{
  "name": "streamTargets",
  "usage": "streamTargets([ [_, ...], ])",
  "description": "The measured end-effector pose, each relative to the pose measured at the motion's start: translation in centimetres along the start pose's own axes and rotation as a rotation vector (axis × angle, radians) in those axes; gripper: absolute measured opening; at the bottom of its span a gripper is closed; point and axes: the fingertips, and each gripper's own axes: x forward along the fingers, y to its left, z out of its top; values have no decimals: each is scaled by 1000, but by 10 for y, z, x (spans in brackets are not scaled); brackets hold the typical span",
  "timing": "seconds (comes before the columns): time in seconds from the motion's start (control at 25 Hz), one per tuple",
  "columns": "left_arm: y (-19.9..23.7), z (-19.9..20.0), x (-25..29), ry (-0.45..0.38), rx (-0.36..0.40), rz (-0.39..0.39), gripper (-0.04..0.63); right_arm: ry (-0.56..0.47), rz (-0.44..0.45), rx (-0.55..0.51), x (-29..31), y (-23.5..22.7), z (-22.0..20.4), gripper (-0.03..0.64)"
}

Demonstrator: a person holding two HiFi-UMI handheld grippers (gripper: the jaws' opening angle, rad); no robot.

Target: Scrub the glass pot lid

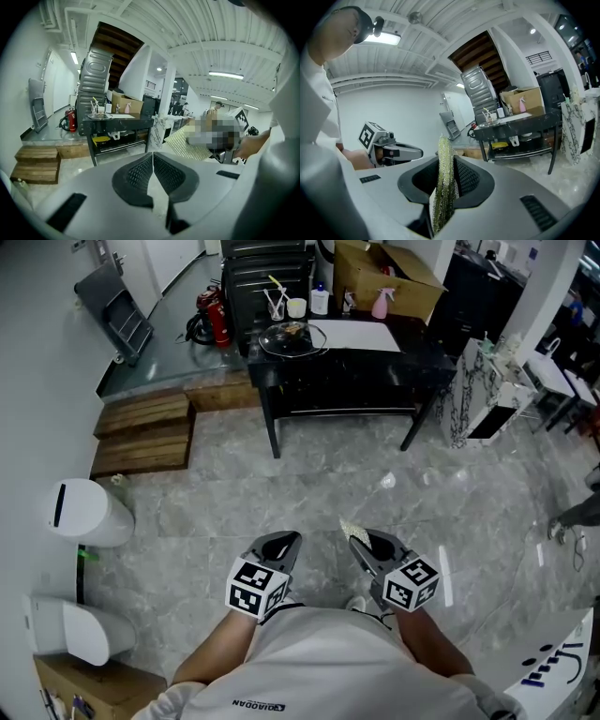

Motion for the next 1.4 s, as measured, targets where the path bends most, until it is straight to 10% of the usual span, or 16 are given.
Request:
streamTargets([
  [0.68,95,-41,-39,64,-30,-1,18,63,-71,77,77,35,-27,87],
  [1.4,201,33,70,48,-5,41,18,13,-9,73,207,-85,52,87],
])
